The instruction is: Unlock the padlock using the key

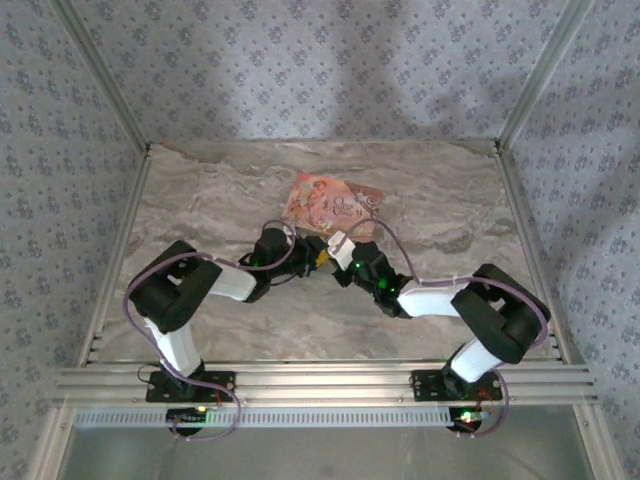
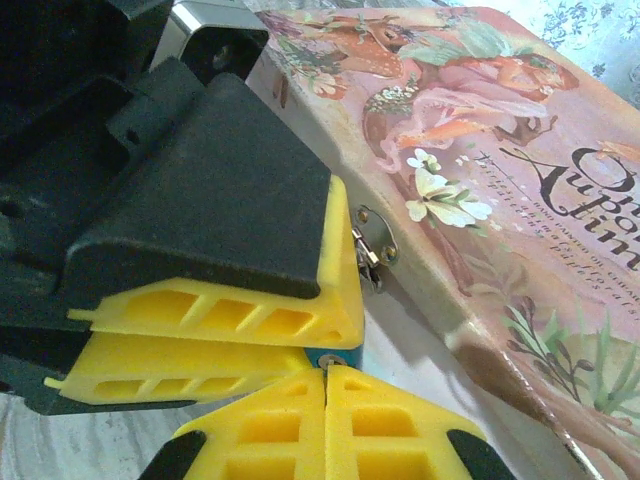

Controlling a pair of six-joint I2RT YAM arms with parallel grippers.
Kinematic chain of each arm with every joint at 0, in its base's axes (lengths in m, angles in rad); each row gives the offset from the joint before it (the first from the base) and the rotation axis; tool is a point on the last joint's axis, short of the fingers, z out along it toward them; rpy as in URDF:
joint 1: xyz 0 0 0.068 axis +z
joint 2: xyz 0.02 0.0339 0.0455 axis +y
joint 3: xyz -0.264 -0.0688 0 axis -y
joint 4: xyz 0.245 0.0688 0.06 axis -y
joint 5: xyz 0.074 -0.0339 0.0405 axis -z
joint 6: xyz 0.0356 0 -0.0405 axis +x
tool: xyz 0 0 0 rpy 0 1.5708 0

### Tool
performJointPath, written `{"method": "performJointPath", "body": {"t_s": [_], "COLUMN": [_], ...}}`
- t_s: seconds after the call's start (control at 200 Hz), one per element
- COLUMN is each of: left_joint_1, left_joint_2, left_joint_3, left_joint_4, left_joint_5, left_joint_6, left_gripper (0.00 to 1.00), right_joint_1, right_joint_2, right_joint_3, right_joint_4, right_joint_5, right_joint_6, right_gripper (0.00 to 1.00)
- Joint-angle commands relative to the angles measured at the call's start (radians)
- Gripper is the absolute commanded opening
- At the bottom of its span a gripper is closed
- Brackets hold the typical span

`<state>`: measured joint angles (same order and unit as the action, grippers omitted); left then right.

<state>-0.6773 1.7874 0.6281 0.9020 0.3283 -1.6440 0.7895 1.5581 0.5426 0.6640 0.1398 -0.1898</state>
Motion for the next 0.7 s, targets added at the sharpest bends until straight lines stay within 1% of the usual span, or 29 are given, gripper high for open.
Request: {"method": "performJointPath", "body": {"t_s": [0.0, 0.07, 0.24, 0.305, 0.405, 0.545, 0.695], "left_joint_1": [0.002, 0.007, 0.025, 0.037, 0.064, 0.101, 0.140], "left_joint_2": [-0.028, -0.032, -0.064, -0.084, -0.128, -0.220, -0.339], "left_joint_3": [-0.026, -0.032, -0.047, -0.058, -0.078, -0.091, -0.075], "left_joint_4": [0.049, 0.047, 0.004, -0.017, -0.059, -0.196, -0.407], "left_joint_5": [0.019, 0.020, 0.023, 0.023, 0.023, 0.003, -0.035], "left_joint_6": [-0.009, -0.008, 0.012, 0.024, 0.052, 0.129, 0.250], "left_gripper": [0.26, 0.31, 0.51, 0.56, 0.61, 0.68, 0.74], "right_joint_1": [-0.009, -0.009, -0.008, -0.009, -0.009, -0.014, -0.022], "right_joint_2": [0.002, 0.005, 0.001, 0.000, -0.010, -0.027, -0.035], "right_joint_3": [0.005, 0.002, 0.004, 0.004, 0.002, -0.010, -0.015], "right_joint_4": [0.017, 0.010, -0.004, -0.011, -0.022, -0.029, -0.052], "right_joint_5": [0.006, 0.001, -0.008, -0.016, -0.026, -0.046, -0.065], "right_joint_6": [0.027, 0.033, 0.059, 0.079, 0.134, 0.258, 0.453], "right_gripper": [0.00, 0.00, 0.00, 0.00, 0.00, 0.00, 0.00]}}
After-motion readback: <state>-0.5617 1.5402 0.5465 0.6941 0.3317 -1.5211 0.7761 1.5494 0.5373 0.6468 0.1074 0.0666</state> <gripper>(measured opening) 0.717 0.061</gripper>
